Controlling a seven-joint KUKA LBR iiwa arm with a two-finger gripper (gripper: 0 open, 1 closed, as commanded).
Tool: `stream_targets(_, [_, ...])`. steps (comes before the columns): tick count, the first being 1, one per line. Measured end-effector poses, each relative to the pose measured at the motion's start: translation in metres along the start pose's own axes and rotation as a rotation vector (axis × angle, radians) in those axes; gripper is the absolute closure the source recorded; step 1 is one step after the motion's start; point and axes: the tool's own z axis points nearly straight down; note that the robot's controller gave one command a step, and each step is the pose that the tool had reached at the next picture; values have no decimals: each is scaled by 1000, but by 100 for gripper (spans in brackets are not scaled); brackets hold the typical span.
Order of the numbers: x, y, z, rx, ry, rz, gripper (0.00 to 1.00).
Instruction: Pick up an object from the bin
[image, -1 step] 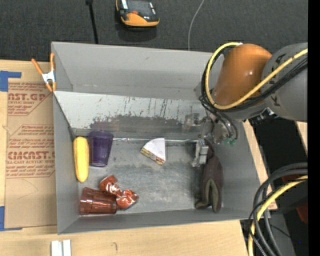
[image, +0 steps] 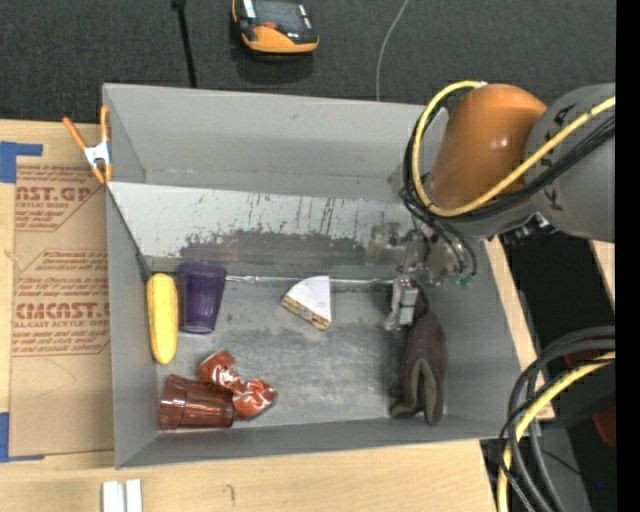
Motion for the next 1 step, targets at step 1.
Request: stream_targets(1, [10,-39,28,-1,-3,-87,0])
